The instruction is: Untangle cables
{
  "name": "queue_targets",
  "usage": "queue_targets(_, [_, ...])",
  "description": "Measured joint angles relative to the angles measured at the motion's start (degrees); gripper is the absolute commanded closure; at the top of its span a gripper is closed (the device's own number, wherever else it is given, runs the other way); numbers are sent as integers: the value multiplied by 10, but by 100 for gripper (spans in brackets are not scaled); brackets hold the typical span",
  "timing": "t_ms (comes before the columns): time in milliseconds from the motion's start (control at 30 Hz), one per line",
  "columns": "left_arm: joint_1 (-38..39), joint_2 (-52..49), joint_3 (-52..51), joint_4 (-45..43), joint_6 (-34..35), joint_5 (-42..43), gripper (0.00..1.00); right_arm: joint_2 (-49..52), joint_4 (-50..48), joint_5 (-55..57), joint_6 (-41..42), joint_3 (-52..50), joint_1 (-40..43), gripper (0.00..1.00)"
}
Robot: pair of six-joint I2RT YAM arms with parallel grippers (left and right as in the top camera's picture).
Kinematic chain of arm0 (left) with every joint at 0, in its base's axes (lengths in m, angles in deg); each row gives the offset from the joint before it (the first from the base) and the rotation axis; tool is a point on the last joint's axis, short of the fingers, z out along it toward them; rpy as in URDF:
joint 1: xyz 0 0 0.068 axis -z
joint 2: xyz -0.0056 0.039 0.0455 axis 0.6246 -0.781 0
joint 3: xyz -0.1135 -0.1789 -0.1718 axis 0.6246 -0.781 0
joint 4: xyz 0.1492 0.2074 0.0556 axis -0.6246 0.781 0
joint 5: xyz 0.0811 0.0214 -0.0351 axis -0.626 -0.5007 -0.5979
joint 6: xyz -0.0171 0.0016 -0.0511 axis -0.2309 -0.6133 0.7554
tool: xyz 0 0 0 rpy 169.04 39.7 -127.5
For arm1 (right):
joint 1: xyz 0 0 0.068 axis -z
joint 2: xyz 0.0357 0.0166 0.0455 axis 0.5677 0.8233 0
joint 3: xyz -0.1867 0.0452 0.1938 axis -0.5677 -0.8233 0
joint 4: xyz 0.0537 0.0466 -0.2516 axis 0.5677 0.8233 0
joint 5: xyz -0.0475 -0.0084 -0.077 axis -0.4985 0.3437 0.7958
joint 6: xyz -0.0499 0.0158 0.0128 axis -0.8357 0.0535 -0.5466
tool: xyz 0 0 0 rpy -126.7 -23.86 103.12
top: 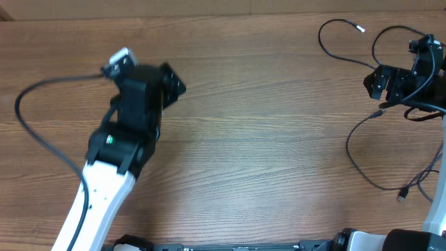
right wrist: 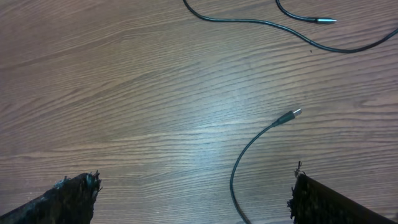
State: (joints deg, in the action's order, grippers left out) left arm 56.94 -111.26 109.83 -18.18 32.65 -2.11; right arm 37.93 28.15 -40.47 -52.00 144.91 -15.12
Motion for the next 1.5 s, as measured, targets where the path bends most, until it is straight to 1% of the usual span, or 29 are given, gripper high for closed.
queue_targets(67, [0,50,-63,-60,0,5,0,0,-1,0,0,0,0,0])
queue_targets(100, [0,68,-81,-76,0,7,1,0,0,0,0,0,0,0])
queue_targets(267, [-2,183,-197,-221,0,27,0,0,0,0,0,0,0,0])
queue_targets(300, [-6,209,-227,-265,0,32,0,0,0,0,0,0,0,0])
queue_targets(467, [-38,324,-379,-440,0,65,0,0,0,0,0,0,0,0])
queue_targets(567, [-62,375,-454,-504,0,83,0,0,0,0,0,0,0,0])
queue_targets(600, [-77,405,-499,-536,0,95,0,0,0,0,0,0,0,0])
queue_targets(700, [-101,467,-568,-553,0,108,0,0,0,0,0,0,0,0])
queue_targets(867, [-131,554,-655,-555,0,113,0,0,0,0,0,0,0,0])
queue_targets(933, [-138,582,-672,-513,0,115,0,0,-1,0,0,0,0,0])
queue_targets(1133, [-149,614,-677,-400,-25,118,1,0,0,0,0,0,0,0])
queue_targets(1267, [-156,628,-677,-310,-69,122,0,0,0,0,0,0,0,0])
queue_targets(1367, [-159,641,-677,-301,-138,146,0,0,0,0,0,0,0,0])
queue_targets(1400, [-162,650,-677,-298,-171,162,0,0,0,0,0,0,0,0])
queue_targets(1500, [-162,670,-677,-296,-232,187,0,0,0,0,0,0,0,0])
